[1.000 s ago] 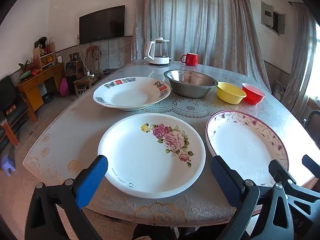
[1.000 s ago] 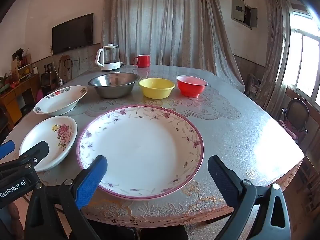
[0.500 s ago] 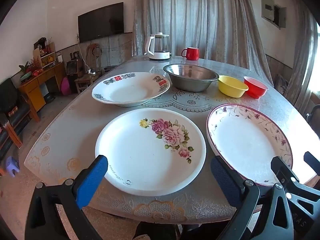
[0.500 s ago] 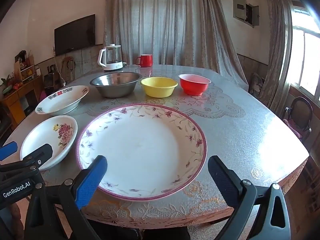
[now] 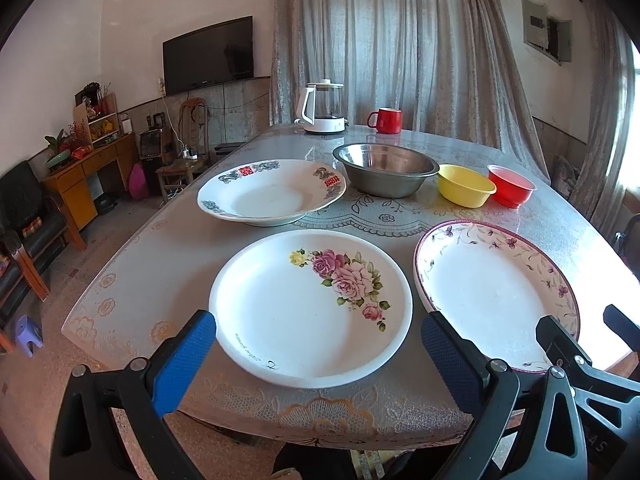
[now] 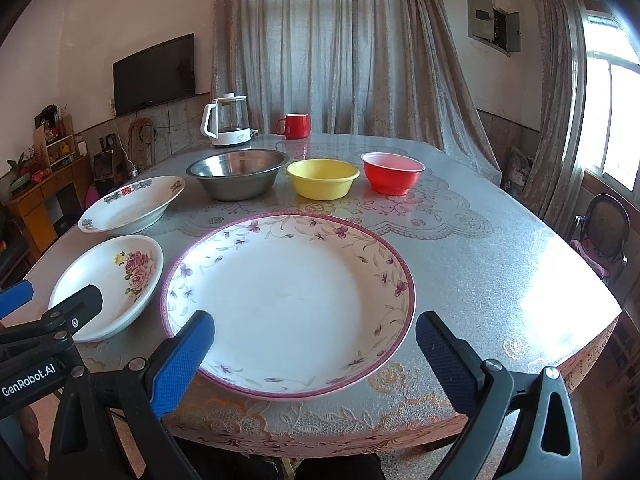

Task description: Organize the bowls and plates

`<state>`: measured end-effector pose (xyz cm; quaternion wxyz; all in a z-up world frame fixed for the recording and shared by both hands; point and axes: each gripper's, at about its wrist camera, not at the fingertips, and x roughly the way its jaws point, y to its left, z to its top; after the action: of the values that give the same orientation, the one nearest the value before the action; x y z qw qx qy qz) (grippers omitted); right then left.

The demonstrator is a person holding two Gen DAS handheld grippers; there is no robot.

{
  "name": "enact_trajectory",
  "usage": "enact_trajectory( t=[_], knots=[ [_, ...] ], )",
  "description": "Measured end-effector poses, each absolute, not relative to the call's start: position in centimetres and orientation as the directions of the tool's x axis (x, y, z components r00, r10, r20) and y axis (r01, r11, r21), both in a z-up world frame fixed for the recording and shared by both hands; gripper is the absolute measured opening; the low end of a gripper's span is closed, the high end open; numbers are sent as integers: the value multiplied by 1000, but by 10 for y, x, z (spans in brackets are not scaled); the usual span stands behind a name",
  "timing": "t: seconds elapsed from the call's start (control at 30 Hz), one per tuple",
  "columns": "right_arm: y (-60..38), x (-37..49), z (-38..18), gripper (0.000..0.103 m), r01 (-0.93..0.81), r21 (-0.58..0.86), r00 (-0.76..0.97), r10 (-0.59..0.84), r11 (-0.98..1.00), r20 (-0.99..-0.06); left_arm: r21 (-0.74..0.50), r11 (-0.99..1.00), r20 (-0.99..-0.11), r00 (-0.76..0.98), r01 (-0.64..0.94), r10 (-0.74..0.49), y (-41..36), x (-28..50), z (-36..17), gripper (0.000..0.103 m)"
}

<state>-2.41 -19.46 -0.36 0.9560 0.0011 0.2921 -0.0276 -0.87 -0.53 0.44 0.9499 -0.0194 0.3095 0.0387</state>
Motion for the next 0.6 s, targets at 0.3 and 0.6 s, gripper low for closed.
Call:
enact_trajectory(
  t=[0.3,0.6],
  knots=[
    [-191,-29,4,103,29,-9,846,-30,1000,-533,-17,996,-574,817,-90,64,-2,-17,11,103],
    [-195,-35,9,103,39,1,853,-33,999,-522,-17,996,-558,827,-88,64,-1,-22,17,103]
  ],
)
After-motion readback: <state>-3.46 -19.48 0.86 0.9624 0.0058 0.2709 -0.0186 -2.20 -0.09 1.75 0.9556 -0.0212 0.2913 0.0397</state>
